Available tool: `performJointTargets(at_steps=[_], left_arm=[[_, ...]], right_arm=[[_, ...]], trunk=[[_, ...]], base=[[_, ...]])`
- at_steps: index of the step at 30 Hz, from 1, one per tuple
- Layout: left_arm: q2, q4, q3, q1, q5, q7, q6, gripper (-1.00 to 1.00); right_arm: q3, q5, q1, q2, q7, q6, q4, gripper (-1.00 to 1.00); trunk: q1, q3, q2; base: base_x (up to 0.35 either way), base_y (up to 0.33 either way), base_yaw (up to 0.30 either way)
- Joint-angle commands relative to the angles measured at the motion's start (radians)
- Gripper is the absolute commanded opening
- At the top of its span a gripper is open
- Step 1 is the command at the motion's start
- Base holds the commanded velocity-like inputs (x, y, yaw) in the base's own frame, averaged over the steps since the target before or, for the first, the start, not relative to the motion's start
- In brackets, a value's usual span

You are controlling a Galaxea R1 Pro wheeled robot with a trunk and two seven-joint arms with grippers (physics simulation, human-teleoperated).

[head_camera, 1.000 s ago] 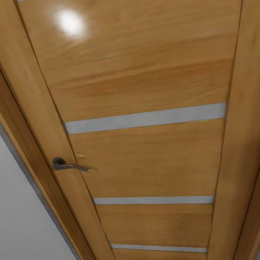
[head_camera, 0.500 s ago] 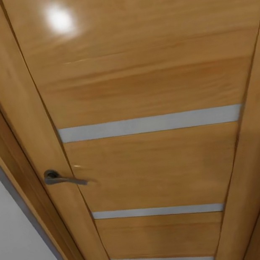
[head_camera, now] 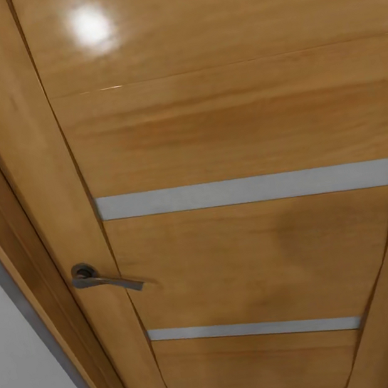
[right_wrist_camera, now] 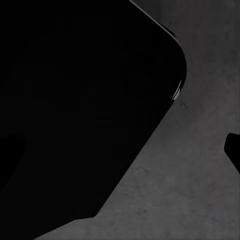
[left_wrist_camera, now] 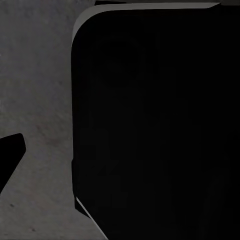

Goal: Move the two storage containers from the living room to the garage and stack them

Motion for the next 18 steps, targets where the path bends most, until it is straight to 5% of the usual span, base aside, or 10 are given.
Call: performJointTargets(at_steps=[1,12,18], left_arm=[[0.0,0.0,0.001,0.0,0.004,0.001,-0.001,1.0],[0.0,0.0,0.001,0.0,0.004,0.001,-0.001,1.0],[0.0,0.0,0.001,0.0,0.004,0.001,-0.001,1.0]], right_arm=[[0.004,-0.003,0.0,0.0,0.0,-0.003,0.0,1.0],[0.004,-0.004,0.0,0.0,0.0,-0.002,0.0,1.0],[0.003,-0.005,0.0,0.0,0.0,-0.001,0.0,1.0]], trunk=[[0.0,-0.001,0.0],[0.0,-0.001,0.0],[0.0,-0.001,0.0]], base=[[0.004,0.004,0.0],[0.001,0.001,-0.005],[0.0,0.0,-0.162]])
